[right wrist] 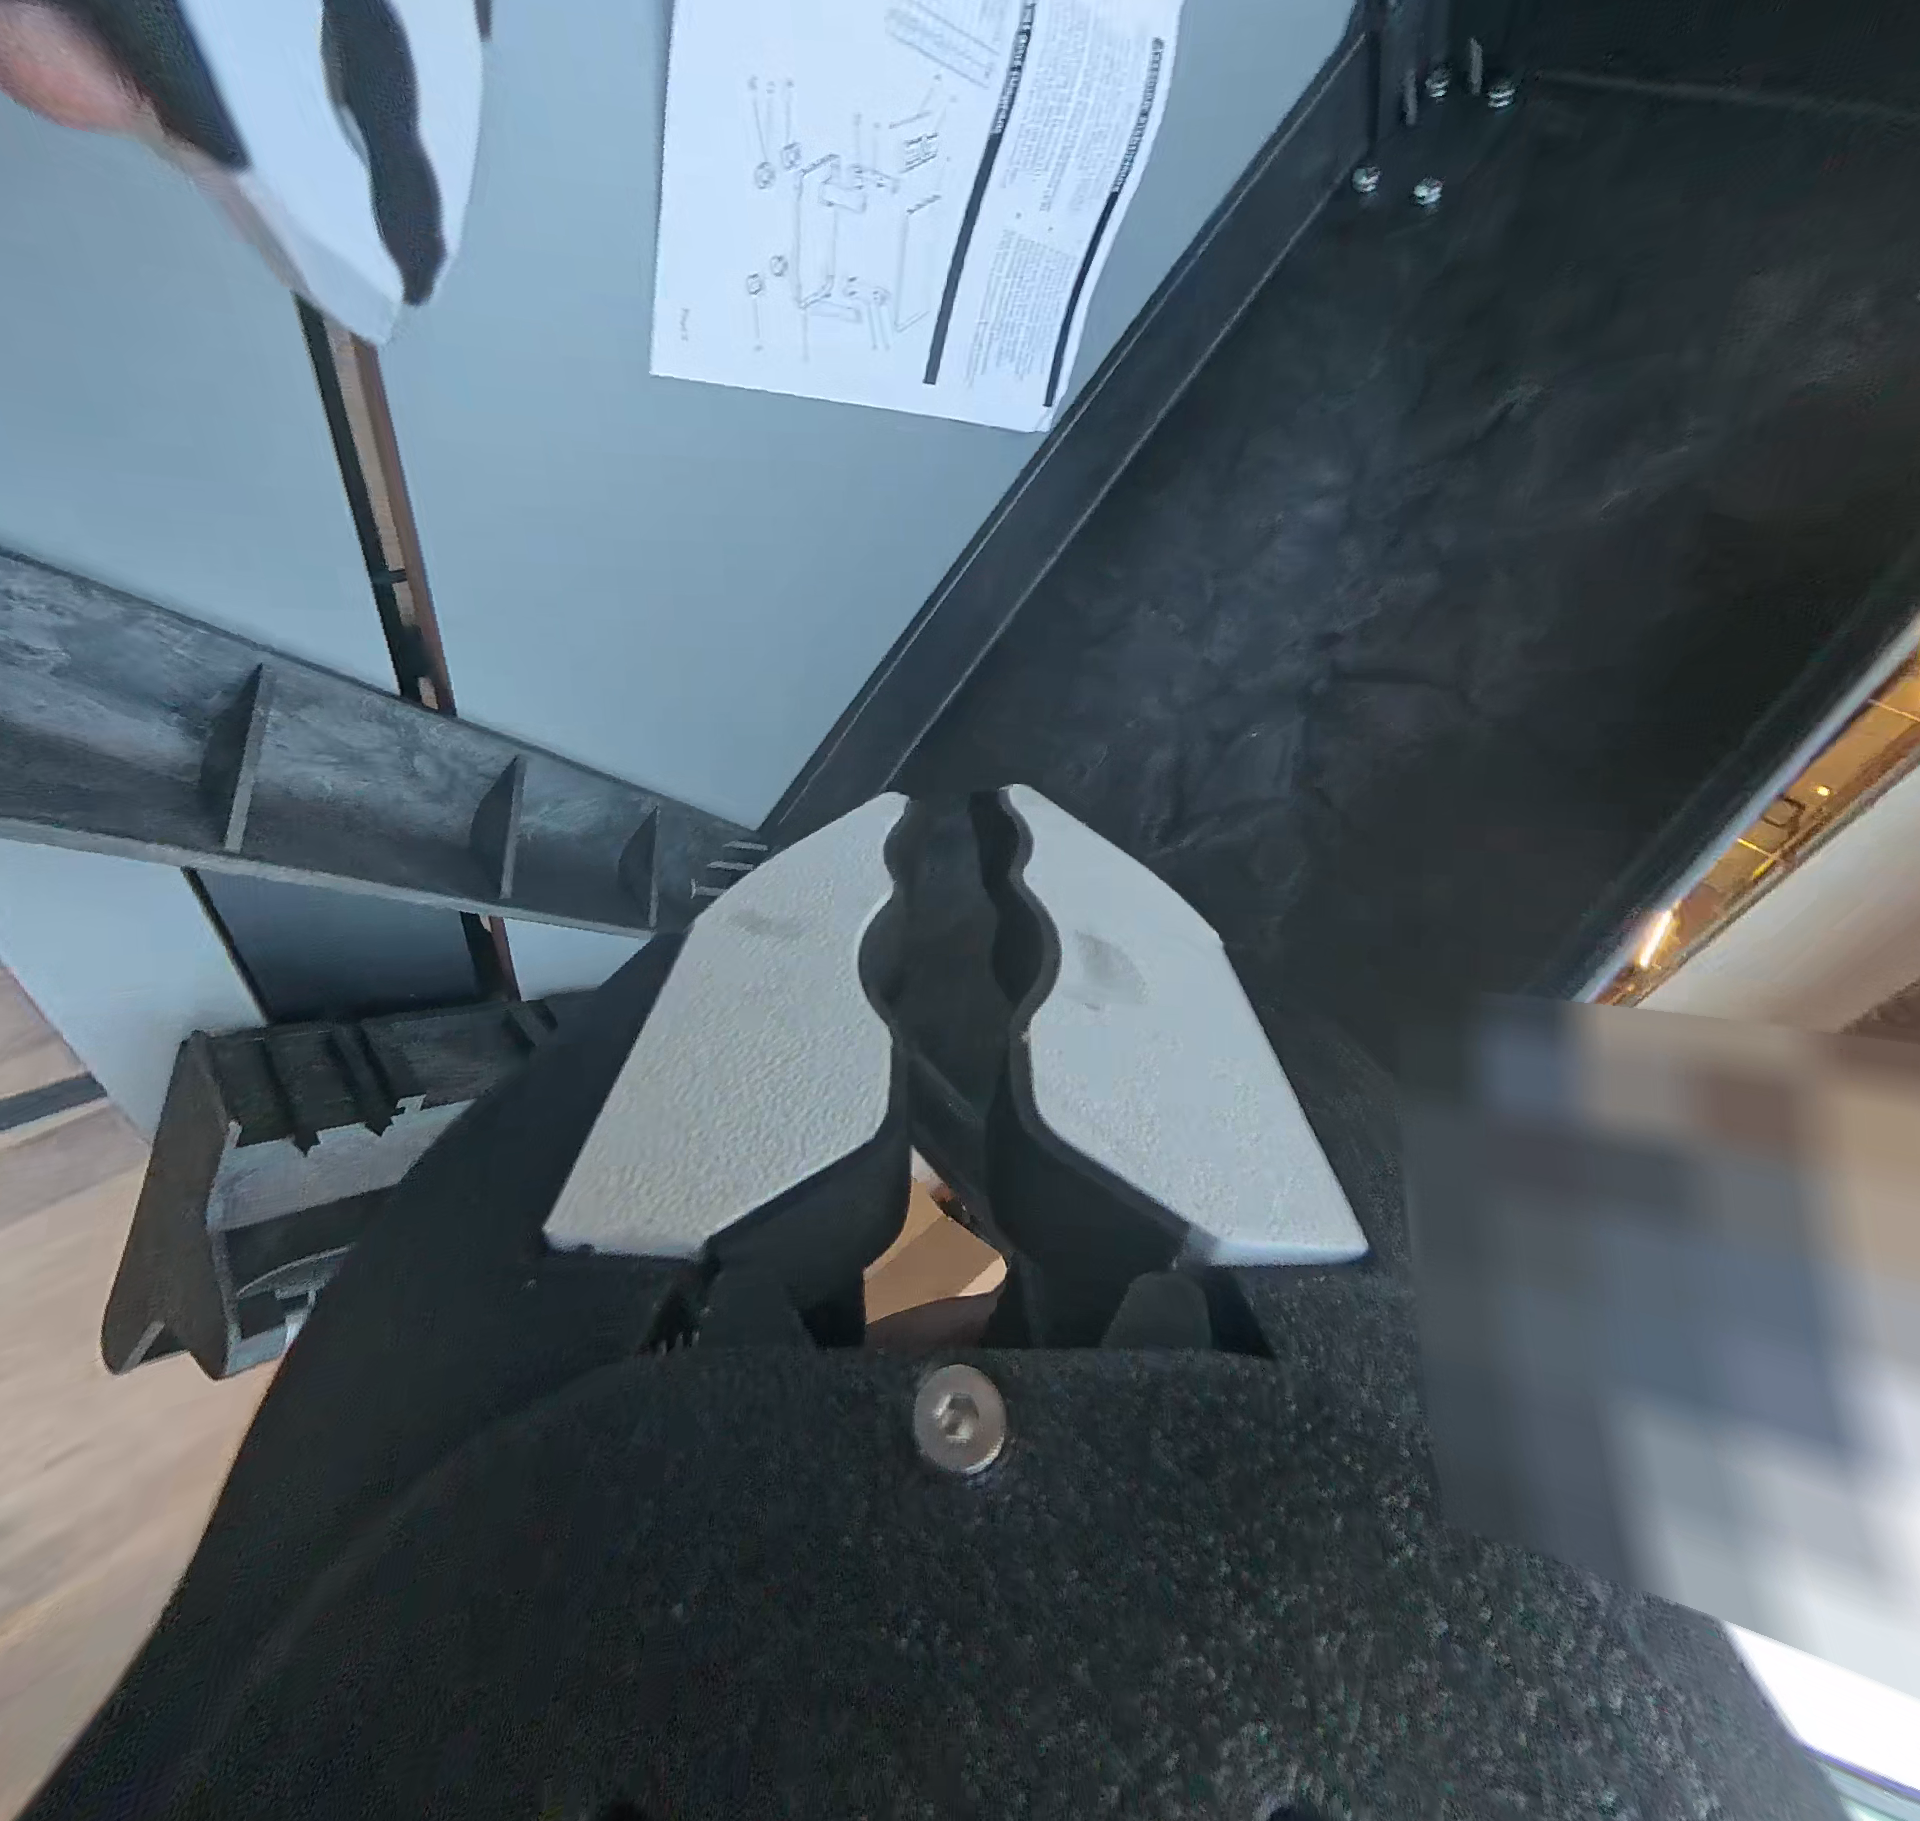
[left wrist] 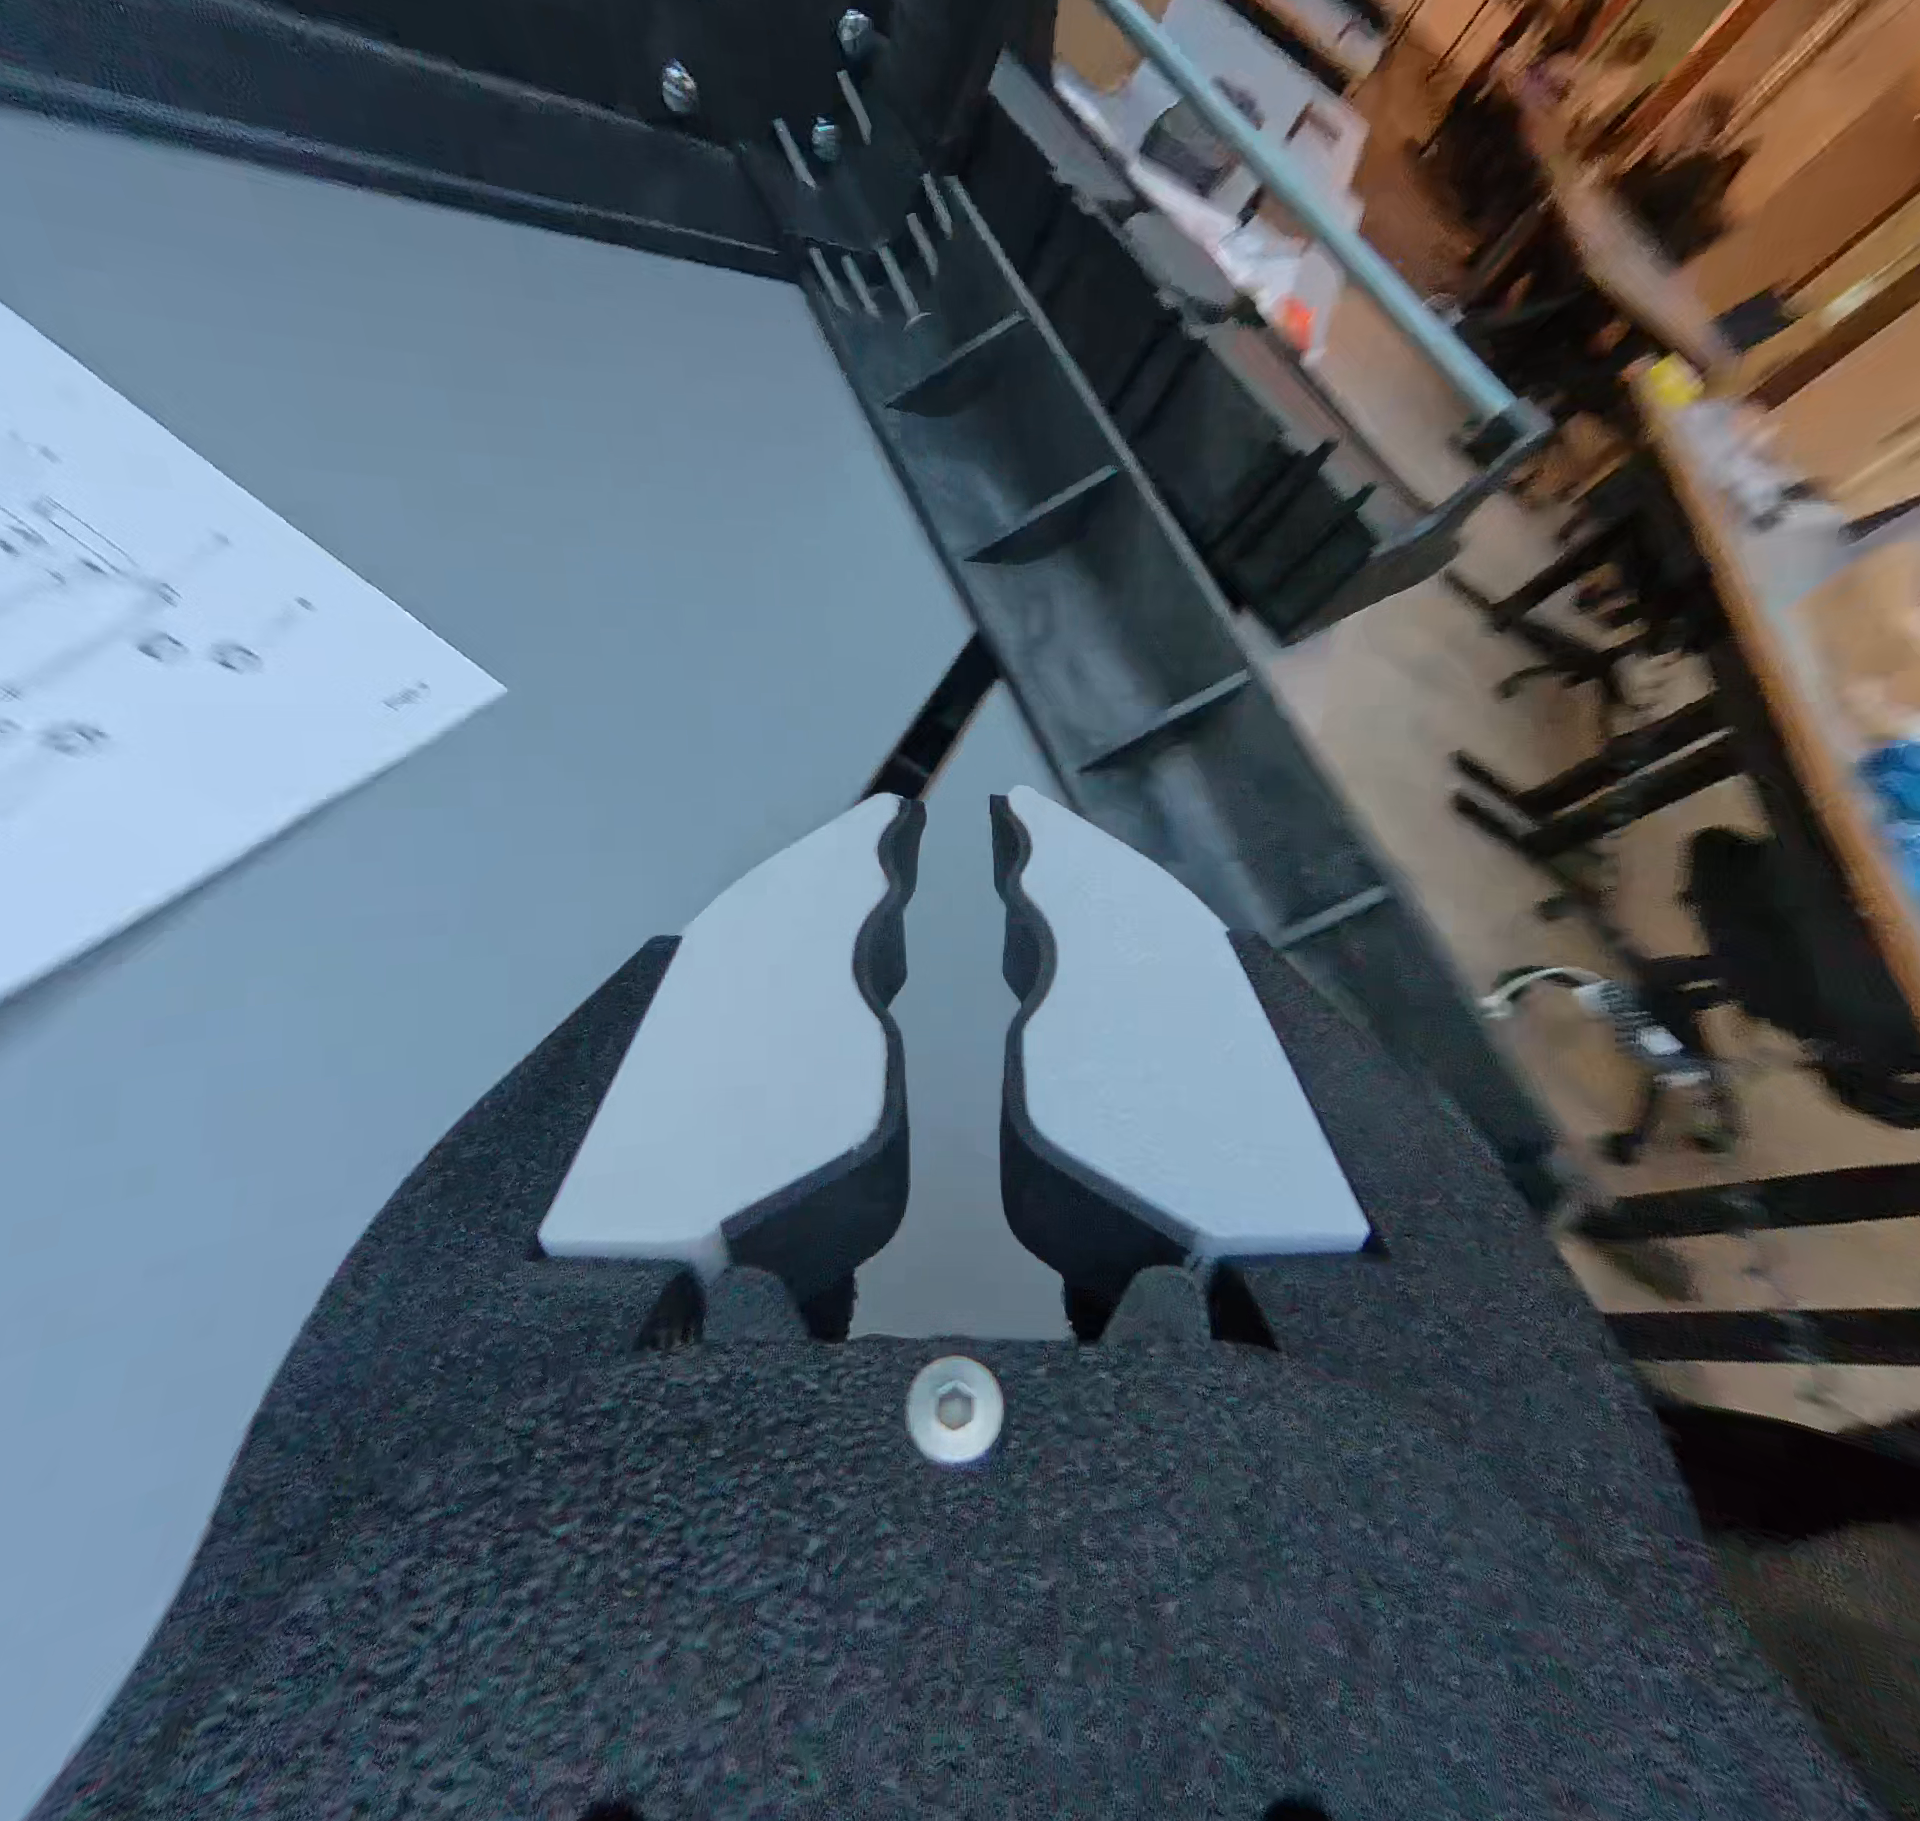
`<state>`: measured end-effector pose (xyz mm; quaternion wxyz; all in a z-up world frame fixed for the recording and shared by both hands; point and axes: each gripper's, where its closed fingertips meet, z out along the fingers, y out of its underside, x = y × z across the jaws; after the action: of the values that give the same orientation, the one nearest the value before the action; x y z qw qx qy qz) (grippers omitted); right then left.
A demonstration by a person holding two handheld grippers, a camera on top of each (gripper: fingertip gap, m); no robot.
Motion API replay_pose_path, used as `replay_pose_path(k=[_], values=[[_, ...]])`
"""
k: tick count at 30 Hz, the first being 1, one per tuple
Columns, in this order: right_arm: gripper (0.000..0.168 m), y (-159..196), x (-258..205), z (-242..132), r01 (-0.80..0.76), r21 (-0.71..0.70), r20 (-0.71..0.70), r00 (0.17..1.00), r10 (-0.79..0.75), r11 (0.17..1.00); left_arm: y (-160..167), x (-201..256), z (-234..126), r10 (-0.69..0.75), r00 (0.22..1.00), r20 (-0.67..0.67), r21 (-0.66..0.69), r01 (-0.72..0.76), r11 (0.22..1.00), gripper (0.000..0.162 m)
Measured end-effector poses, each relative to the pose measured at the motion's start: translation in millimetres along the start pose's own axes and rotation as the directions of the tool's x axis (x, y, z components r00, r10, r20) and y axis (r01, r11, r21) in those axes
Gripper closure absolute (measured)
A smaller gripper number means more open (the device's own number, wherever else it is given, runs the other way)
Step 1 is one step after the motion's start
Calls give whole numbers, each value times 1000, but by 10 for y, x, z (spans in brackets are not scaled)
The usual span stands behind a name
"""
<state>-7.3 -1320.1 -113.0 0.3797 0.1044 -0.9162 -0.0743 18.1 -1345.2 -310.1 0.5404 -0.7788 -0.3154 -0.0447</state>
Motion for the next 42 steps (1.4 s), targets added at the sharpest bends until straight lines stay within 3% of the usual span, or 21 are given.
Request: replay_pose_path(k=[1, 4, 6, 10, 15, 23, 32, 42], values=[[153, -9, 53, -22, -17, 9, -24, 1000, 17, 1000, -29, -22, 64, 33, 999, 28, 9, -34, 999, 148], [154, -12, 312, -131, -85, 38, -148, 985, 89, 996, -152, 155, 239, -143, 987, -76, 87, 149, 985, 148], [153, 31, 539, -253, -141, 56, -259, 954, 150, 989, -63, 333, 356, -69, 996, -55, 57, 72, 996, 148], [152, 234, 913, -650, -276, 98, -473, 832, 289, 956, 181, 849, 446, -30, 990, -138, 8, 32, 999, 146], [154, 526, 917, -1253, -418, 148, -625, 663, 412, 896, 400, 1013, 375, -29, 984, -173, -41, 22, 999, 145], [158, 821, 286, -1784, -582, 137, -650, 557, 516, 801, 531, 933, 321, -41, 985, -170, -73, 29, 997, 144], [165, 865, 6, -1981, -772, 362, -573, 258, 778, 522, 817, 923, 285, -15, 980, -199, -135, -12, 991, 141], [165, 894, -101, -1963, -810, 435, -456, 179, 872, 394, 878, 515, -7, -14, 983, -182, -160, -15, 987, 139]])
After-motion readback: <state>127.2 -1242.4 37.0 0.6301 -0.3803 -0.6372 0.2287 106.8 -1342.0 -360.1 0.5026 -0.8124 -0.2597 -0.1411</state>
